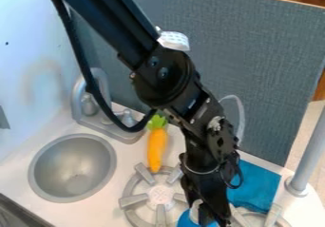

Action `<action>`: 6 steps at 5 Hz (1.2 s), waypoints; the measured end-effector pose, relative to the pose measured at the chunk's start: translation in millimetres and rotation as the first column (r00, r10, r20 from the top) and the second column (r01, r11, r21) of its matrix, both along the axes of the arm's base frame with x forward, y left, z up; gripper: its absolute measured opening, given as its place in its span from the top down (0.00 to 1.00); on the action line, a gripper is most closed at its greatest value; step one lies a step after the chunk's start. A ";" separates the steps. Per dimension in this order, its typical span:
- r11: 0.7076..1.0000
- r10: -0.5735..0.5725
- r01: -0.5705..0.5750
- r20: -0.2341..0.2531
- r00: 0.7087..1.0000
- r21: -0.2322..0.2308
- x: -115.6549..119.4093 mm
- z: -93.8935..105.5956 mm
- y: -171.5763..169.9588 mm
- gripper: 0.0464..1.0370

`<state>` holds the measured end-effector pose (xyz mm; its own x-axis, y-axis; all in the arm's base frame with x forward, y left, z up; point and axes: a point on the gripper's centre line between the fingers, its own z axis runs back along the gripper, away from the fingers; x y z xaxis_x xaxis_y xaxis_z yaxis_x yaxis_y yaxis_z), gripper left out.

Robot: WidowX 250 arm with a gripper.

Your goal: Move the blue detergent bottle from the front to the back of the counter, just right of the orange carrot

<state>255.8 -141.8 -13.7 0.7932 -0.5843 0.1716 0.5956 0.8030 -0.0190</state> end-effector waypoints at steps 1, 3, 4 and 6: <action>1.000 0.014 -0.014 0.006 1.000 -0.007 1.1 0.5 -1.6 0.58; 0.999 0.013 -0.015 -0.021 1.000 -0.050 -3.4 6.8 -6.8 0.58; 0.988 0.080 -0.078 0.008 0.997 -0.137 9.4 34.9 1.9 0.58; 0.945 0.258 -0.248 0.022 0.966 -0.211 42.1 57.8 26.7 0.58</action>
<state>297.9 -115.1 44.1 0.8980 -0.3137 0.3085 0.3779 0.9091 -0.1755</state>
